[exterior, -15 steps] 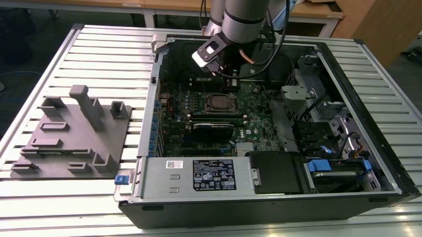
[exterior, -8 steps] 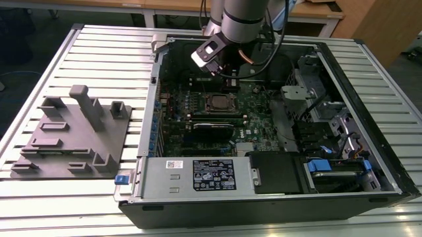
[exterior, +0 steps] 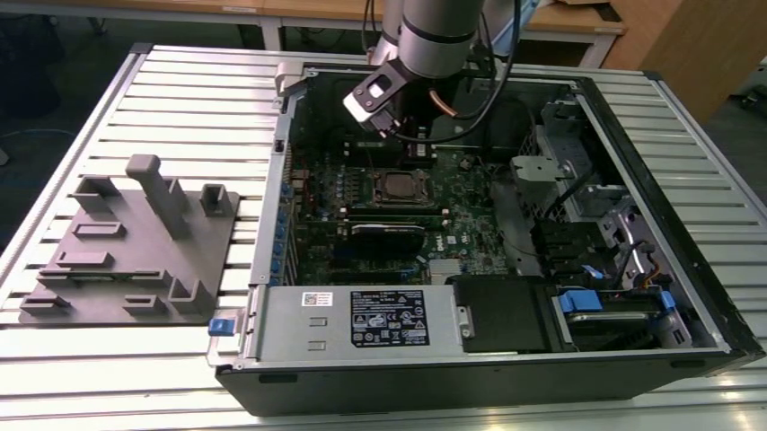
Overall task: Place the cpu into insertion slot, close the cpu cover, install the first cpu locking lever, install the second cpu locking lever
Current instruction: 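Close the cpu cover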
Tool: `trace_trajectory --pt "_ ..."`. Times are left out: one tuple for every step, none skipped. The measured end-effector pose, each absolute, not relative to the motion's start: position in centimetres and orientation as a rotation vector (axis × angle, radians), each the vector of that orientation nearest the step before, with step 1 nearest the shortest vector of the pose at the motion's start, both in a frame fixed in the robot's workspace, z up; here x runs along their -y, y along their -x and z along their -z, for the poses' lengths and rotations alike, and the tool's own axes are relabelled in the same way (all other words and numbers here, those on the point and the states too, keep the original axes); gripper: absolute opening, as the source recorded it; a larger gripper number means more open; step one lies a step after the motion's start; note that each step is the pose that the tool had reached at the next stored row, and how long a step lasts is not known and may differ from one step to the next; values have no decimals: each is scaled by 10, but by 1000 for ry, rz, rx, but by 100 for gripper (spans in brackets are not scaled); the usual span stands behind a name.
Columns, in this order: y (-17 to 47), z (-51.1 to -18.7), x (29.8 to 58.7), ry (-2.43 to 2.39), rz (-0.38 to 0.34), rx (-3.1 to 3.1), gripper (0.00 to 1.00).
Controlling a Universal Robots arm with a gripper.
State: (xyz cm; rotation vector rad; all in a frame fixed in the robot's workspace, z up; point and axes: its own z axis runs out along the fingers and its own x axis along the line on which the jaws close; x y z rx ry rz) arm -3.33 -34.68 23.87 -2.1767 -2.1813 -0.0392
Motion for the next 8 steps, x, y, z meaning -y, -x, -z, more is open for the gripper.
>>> trace_trajectory --pt "34 -239 347 2177 39 2181 11" --pt "34 -239 347 2177 39 2181 11" --pt "34 -239 347 2177 39 2181 11" --pt "34 -239 347 2177 39 2181 11" --pt "35 -239 347 2177 39 2181 11" --pt "35 -239 347 2177 39 2181 11" --pt "35 -239 347 2177 39 2181 11" --pt "35 -239 347 2177 39 2181 11"
